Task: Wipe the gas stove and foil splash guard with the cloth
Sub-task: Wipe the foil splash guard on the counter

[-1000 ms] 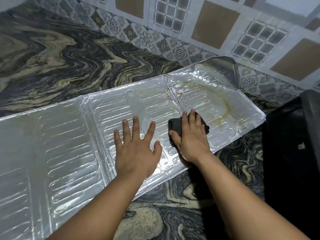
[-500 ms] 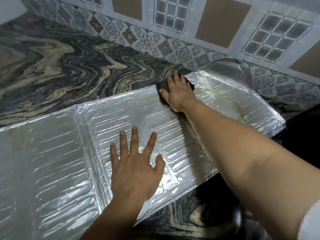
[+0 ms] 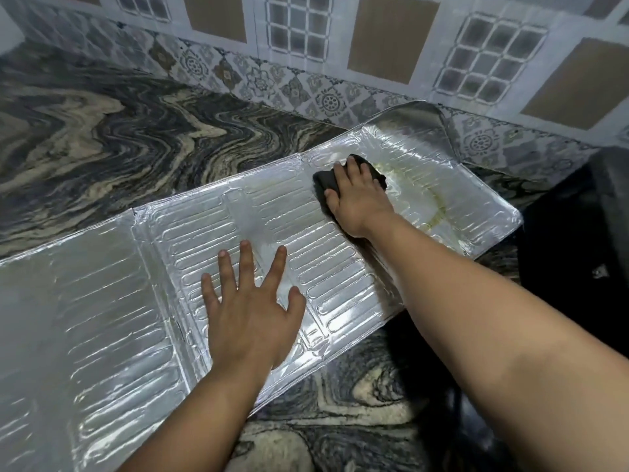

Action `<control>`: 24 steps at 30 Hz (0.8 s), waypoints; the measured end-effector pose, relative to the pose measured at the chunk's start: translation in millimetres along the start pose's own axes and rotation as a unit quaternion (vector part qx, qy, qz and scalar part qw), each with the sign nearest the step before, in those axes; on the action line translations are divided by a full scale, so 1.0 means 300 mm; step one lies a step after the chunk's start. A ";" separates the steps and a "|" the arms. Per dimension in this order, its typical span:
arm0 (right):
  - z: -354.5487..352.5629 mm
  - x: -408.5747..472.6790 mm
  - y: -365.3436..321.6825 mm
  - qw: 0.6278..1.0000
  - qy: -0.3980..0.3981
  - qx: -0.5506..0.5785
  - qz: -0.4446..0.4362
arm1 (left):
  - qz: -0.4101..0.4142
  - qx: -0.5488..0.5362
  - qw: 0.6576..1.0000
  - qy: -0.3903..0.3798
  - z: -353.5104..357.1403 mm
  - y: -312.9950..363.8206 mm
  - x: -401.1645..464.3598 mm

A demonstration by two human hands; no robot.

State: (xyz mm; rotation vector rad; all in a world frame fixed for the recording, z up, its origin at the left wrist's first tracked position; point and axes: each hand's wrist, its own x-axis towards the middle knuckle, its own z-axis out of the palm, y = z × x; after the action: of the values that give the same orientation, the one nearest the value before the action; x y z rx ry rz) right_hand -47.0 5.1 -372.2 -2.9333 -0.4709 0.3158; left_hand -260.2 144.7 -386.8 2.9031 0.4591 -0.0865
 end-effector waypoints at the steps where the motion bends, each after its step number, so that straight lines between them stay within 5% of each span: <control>1: 0.005 -0.030 0.011 1.000 0.002 0.002 0.005 | 0.001 0.001 1.000 -0.001 0.000 0.000 0.000; 15: 0.070 -0.508 0.167 0.994 0.007 0.014 0.112 | 0.022 0.009 1.000 -0.013 0.001 -0.017 -0.003; 24: 0.043 -0.421 0.275 0.986 0.020 0.033 0.162 | 0.026 0.004 1.000 -0.010 0.003 -0.024 -0.002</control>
State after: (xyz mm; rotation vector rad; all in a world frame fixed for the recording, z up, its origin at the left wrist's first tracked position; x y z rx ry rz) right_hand -143.3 -111.9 -377.0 -2.9363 0.0256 0.3035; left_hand -263.0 151.1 -389.1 2.9164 0.3807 -0.1081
